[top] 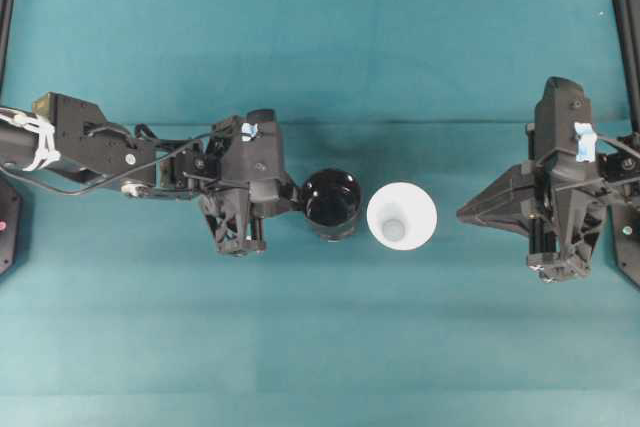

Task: Put a paper cup into the cup holder on your left arm.

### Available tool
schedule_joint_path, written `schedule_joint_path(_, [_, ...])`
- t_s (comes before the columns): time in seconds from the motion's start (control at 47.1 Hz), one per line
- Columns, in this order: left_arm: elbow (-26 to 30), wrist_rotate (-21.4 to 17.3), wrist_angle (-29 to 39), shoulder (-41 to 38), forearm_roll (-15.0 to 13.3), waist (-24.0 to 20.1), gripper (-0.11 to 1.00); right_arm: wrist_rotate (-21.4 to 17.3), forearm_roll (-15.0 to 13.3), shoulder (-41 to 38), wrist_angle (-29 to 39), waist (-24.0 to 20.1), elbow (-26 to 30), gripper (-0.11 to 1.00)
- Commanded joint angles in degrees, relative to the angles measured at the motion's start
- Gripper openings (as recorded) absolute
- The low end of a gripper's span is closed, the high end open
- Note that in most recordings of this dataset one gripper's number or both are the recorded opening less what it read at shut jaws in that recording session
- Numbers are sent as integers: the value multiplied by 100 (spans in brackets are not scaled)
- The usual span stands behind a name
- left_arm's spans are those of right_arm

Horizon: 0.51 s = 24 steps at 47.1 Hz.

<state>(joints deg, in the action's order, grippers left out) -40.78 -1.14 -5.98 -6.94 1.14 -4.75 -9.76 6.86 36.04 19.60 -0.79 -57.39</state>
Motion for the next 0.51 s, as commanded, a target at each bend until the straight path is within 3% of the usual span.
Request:
schedule_joint_path(0.0, [88,0,-53,9,18,18,29,-62,-9,18,-44,9,70,-3])
schedule_joint_path(0.489, [79,18,18,0,18,272,29,-62,-9,9,-44,26,62,-3])
